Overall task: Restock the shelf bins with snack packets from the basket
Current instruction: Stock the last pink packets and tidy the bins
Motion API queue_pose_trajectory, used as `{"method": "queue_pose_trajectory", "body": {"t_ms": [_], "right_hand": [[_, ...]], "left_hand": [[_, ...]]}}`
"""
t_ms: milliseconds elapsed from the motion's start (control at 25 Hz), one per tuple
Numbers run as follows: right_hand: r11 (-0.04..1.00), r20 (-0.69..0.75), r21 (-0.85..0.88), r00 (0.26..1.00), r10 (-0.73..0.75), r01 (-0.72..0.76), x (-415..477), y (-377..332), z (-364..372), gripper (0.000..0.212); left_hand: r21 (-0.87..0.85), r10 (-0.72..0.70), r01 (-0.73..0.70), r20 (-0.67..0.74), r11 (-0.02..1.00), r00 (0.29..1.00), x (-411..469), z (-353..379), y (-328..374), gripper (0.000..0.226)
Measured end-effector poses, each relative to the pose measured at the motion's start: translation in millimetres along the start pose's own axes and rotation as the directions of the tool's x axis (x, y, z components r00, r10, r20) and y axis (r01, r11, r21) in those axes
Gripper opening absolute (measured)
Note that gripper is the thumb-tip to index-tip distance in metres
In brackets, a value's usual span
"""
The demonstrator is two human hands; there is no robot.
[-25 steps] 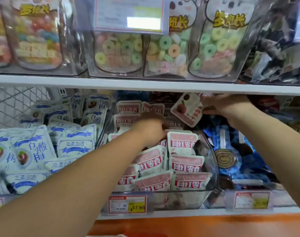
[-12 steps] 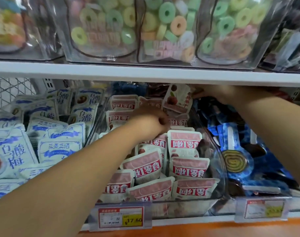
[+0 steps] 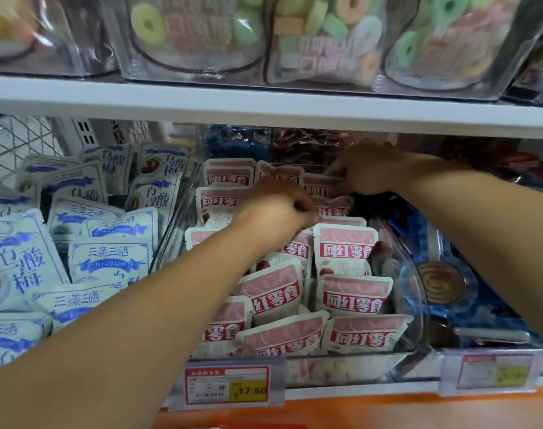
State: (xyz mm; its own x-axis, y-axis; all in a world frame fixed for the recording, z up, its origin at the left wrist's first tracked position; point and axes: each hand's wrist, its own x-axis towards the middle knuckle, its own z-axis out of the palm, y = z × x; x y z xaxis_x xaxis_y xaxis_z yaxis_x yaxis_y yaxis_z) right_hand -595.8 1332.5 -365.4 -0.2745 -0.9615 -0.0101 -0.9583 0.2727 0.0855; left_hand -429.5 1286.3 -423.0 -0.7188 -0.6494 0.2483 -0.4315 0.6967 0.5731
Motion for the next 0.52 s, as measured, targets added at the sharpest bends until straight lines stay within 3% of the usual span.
{"method": "queue_pose_trajectory", "body": {"t_ms": [80,240,400,520], "right_hand": [[0.991,-0.004,-0.131,1.000,-0.024,0.023,0.1,-2.8,5.6,0.029],[0.996,0.028,-0.091,0.999,-0.016,0.019,2.4,6.9,15.6,0.031],[0.998,-0.125,0.052,0.992,-0.027,0.034,-25.9,3.6,11.0,0.035],[0.997,-0.230,0.014,0.970,-0.073,0.078,-55.2,-3.6,8.2,0.028]], "left_hand": [[0.004,-0.020,0.020,-0.014,1.000,1.000,1.6,1.6,-0.1,0.008],[0.063,-0.065,0.065,-0.007,0.996,0.998,7.3,6.0,0.6,0.013],[0.082,-0.105,0.101,0.048,0.991,0.993,5.8,-4.2,4.1,0.016],[0.079,-0.083,0.082,0.000,0.993,0.997,-15.6,-25.6,14.3,0.018]]}}
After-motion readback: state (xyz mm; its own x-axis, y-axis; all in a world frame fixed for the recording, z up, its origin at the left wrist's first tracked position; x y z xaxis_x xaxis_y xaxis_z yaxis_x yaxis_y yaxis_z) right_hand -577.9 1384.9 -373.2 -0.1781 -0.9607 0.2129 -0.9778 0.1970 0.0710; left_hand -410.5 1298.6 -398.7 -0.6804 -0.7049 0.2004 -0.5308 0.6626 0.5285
